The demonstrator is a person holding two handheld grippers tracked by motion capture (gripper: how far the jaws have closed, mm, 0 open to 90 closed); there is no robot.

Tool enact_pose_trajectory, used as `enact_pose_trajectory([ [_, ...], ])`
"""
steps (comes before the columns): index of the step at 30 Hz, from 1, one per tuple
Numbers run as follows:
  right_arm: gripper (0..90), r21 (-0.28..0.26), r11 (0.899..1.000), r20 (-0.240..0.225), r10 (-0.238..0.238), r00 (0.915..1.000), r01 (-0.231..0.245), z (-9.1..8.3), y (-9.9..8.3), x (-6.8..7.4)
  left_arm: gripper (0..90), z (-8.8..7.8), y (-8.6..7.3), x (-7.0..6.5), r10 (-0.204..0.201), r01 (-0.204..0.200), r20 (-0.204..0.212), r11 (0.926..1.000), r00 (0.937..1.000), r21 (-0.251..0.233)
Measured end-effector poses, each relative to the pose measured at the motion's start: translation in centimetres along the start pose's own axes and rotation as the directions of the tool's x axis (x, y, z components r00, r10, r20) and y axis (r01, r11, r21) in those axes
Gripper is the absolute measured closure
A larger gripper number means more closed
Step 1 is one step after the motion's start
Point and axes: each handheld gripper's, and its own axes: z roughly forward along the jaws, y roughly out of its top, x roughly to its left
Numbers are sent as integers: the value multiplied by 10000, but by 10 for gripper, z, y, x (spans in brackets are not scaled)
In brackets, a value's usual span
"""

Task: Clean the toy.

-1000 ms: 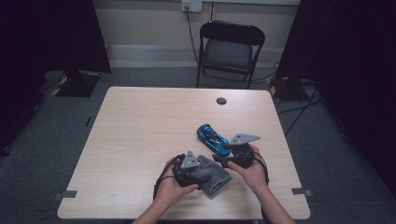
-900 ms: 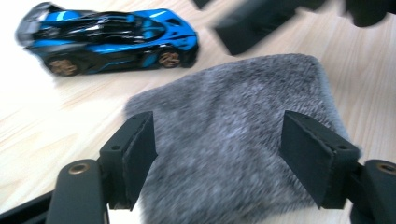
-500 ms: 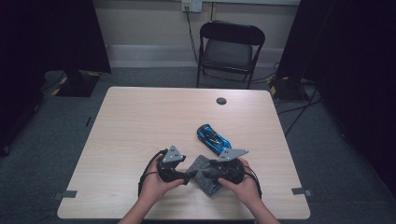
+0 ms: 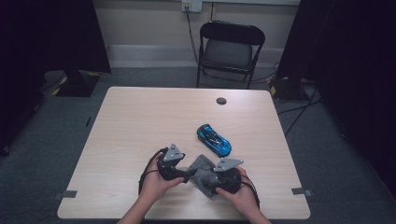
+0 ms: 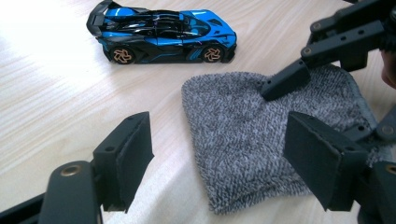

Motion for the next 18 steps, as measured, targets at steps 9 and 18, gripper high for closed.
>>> enact_pose_trajectory([
  [9, 490, 232, 9996, 246, 133, 9996, -139, 1, 0, 3, 210, 19, 20, 6, 286, -283, 158, 9995, 9995, -136],
  [18, 765, 124, 9994, 126, 333, 9994, -334, -7, -2, 1, 204, 48, 55, 17, 729, -727, 213, 9973, 9971, -136],
])
